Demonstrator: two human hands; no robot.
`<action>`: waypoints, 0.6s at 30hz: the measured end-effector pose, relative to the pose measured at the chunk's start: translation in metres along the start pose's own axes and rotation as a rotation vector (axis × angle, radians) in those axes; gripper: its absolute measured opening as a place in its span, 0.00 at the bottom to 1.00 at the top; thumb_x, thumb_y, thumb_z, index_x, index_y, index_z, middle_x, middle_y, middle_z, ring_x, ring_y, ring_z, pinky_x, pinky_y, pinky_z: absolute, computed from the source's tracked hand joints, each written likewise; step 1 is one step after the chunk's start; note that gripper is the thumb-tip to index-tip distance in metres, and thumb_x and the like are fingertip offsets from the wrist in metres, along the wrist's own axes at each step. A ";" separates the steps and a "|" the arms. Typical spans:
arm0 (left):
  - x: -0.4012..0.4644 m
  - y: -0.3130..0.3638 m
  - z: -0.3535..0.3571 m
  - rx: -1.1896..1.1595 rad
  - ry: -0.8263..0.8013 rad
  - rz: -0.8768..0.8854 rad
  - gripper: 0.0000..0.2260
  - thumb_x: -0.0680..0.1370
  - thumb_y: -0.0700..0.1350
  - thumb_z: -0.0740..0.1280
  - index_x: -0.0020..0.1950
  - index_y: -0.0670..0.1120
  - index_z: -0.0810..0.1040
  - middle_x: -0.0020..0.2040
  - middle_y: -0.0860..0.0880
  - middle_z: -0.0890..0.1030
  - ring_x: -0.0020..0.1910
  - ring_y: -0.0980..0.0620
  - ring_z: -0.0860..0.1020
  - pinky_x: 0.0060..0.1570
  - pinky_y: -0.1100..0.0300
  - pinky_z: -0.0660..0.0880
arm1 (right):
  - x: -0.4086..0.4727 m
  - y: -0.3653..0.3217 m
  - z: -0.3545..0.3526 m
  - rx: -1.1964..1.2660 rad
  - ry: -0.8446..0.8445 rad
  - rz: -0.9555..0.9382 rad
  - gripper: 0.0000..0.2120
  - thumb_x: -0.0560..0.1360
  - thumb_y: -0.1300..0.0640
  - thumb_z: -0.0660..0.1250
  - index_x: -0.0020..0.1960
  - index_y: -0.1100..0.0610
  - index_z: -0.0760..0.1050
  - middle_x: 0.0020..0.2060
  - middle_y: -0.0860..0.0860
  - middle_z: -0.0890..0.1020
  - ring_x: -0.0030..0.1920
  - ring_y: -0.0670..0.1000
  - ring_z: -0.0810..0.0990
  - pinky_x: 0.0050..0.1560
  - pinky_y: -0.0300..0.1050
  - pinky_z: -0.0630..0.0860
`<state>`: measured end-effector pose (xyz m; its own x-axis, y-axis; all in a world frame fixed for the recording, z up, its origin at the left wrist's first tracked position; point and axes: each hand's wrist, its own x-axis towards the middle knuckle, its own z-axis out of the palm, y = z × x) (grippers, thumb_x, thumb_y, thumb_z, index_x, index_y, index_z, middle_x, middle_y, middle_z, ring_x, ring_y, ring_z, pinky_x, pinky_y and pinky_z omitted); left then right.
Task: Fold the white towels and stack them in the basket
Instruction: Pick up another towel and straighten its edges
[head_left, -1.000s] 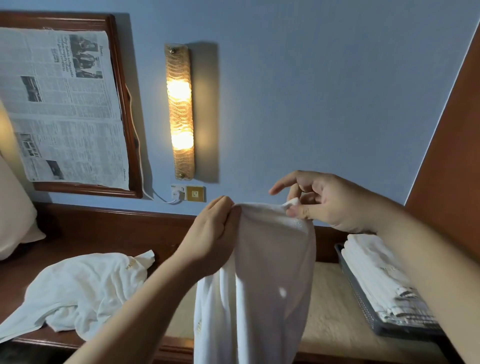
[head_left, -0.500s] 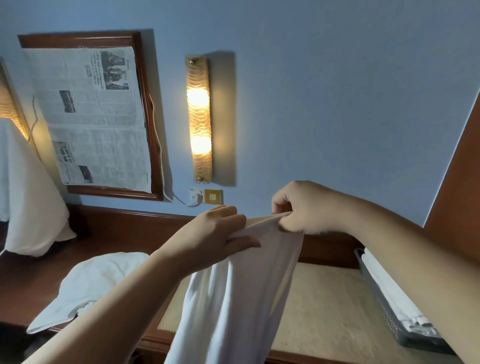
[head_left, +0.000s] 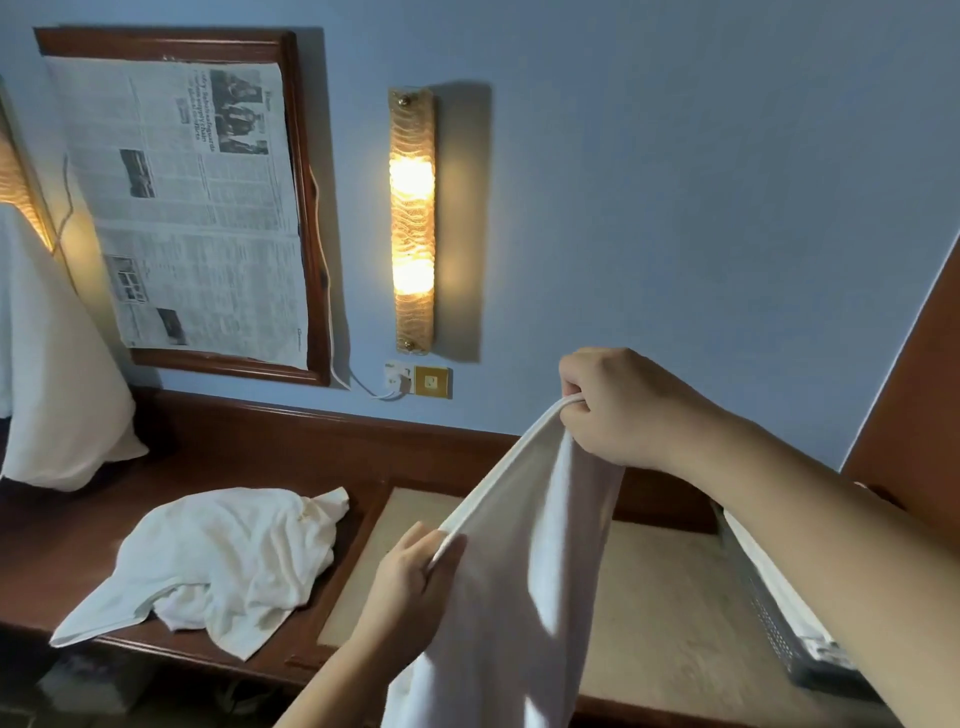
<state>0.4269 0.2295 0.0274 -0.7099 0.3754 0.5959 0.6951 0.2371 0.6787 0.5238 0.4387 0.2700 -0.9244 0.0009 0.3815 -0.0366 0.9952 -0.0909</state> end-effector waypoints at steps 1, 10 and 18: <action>-0.001 -0.006 -0.001 0.002 0.000 -0.004 0.20 0.84 0.63 0.58 0.35 0.56 0.66 0.38 0.54 0.69 0.39 0.53 0.74 0.40 0.57 0.70 | -0.002 0.008 0.000 0.018 -0.044 0.032 0.07 0.75 0.61 0.59 0.39 0.54 0.69 0.37 0.50 0.76 0.38 0.53 0.74 0.34 0.46 0.65; 0.070 -0.019 -0.052 0.277 -0.175 0.372 0.12 0.84 0.57 0.64 0.47 0.52 0.80 0.43 0.57 0.67 0.37 0.57 0.71 0.37 0.67 0.68 | -0.039 0.055 0.001 0.234 -0.332 0.069 0.33 0.75 0.70 0.55 0.54 0.32 0.80 0.44 0.35 0.79 0.40 0.44 0.74 0.47 0.40 0.71; 0.075 -0.065 -0.035 0.310 -0.242 0.296 0.10 0.84 0.54 0.63 0.54 0.50 0.81 0.45 0.57 0.74 0.41 0.52 0.79 0.41 0.56 0.76 | -0.039 0.056 0.019 0.185 0.011 0.042 0.19 0.76 0.68 0.60 0.45 0.47 0.83 0.40 0.35 0.81 0.40 0.40 0.77 0.37 0.36 0.68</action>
<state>0.3244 0.2111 0.0431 -0.4558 0.6558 0.6018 0.8900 0.3308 0.3137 0.5507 0.4929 0.2325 -0.9223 0.0443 0.3840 -0.0681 0.9593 -0.2742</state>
